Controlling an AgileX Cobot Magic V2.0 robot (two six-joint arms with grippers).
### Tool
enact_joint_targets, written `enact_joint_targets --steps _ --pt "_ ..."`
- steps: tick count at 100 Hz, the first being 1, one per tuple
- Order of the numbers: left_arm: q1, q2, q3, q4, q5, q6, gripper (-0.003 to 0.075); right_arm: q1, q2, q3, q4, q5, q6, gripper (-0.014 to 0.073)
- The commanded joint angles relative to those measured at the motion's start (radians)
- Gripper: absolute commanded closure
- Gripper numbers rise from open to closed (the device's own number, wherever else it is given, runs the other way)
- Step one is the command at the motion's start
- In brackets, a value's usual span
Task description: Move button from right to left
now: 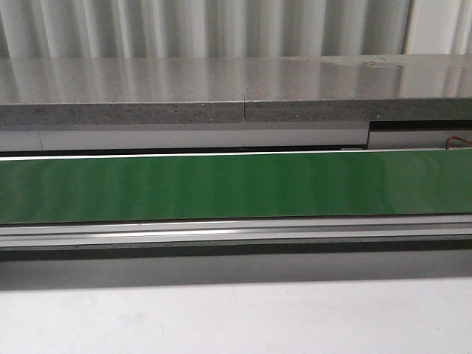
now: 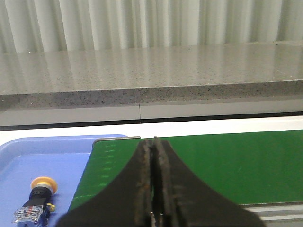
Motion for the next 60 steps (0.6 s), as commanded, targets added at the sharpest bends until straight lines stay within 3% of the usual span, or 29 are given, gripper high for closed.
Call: enact_joint_targets --steps 1,14,36,60 --pt "0.003 -0.034 0.04 -0.011 -0.071 -0.005 0.0741 -0.003 0.011 -0.015 -0.038 -0.084 -0.01 0.0661" --pt "0.003 -0.034 0.04 -0.011 -0.071 -0.005 0.0741 -0.005 0.011 0.031 -0.045 -0.204 0.0 0.0661" --pt "0.003 -0.034 0.04 -0.011 -0.071 -0.005 0.0741 -0.005 -0.001 0.199 -0.1 -0.612 0.185 0.0661" --pt "0.003 -0.034 0.04 -0.011 -0.071 -0.005 0.0741 -0.053 -0.083 0.357 -0.139 -0.68 0.287 0.0661"
